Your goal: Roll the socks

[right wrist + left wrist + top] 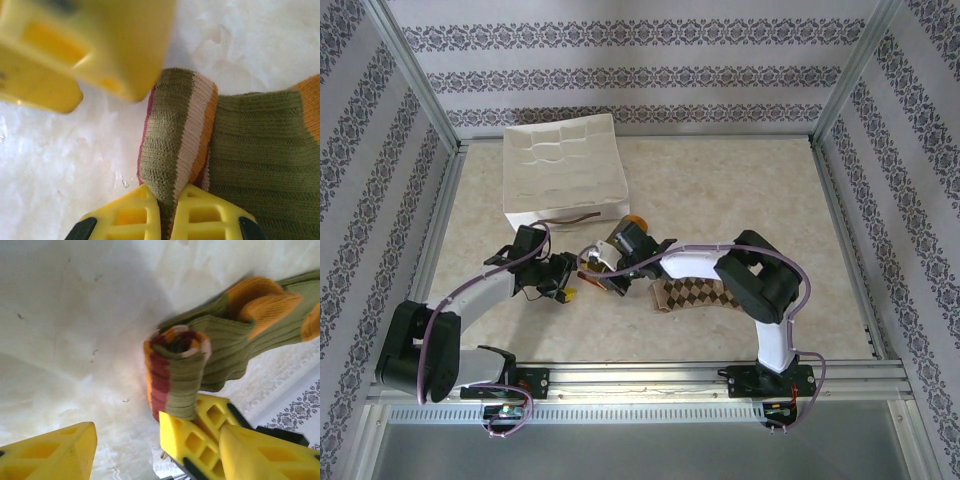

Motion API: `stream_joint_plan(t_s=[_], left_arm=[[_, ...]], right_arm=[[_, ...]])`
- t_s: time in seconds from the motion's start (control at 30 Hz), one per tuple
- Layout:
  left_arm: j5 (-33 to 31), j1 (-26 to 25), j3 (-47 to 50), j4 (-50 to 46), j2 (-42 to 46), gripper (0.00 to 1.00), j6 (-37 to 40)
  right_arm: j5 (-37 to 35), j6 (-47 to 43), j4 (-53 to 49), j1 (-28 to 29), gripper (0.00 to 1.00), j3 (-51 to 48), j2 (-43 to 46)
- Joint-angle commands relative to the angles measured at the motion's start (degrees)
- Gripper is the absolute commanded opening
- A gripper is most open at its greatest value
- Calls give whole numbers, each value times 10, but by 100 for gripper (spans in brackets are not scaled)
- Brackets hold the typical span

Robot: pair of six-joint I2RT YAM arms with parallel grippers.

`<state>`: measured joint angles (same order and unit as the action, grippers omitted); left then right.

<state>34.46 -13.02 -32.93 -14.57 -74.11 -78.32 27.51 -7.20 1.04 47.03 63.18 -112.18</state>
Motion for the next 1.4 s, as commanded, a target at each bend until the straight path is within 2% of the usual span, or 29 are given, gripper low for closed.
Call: stream_joint_plan(t_s=[0.0,0.2,0.37,0.57,0.67,0.77,0.83,0.87,0.9,1.0,1.07,1.17,1.2,1.3,1.37], left_arm=[[25,-1,5,62,-15,63,-11],[26,-22,-3,138,-69,61,-11],[18,-35,-12,182,-129,49,-4],[9,-49,-23,195,-180,39,11],[4,-61,-26,168,-187,25,17],[-8,-66,-17,122,-175,0,19],[-15,-65,-14,86,-160,0,22],[-19,-65,-13,65,-149,0,22],[-22,-65,-12,42,-137,0,23],[-28,-65,-14,-29,-107,0,24],[-29,-66,-12,-55,-90,0,20],[-28,-65,-6,-79,-63,0,9],[-28,-65,-8,-90,-57,0,10],[-32,-65,-18,-120,-51,0,13],[-31,-65,-20,-123,-52,0,14]], right_arm=[[101,82,-64,-31,0,-1,-54],[200,137,-61,-75,0,4,-92],[235,161,-59,-98,0,8,-105],[253,169,-67,-100,0,22,-116],[253,169,-69,-99,0,25,-119],[250,158,-79,-95,0,28,-115],[240,141,-88,-88,0,27,-105],[229,126,-97,-84,0,25,-95],[214,112,-100,-78,4,21,-81],[141,74,-72,-59,32,-21,-15],[81,39,-44,-40,40,-59,43],[-30,-36,-10,14,48,-113,130],[-79,-64,0,37,53,-128,154],[-246,-137,23,111,57,-159,188],[-320,-160,40,146,57,-165,187]])
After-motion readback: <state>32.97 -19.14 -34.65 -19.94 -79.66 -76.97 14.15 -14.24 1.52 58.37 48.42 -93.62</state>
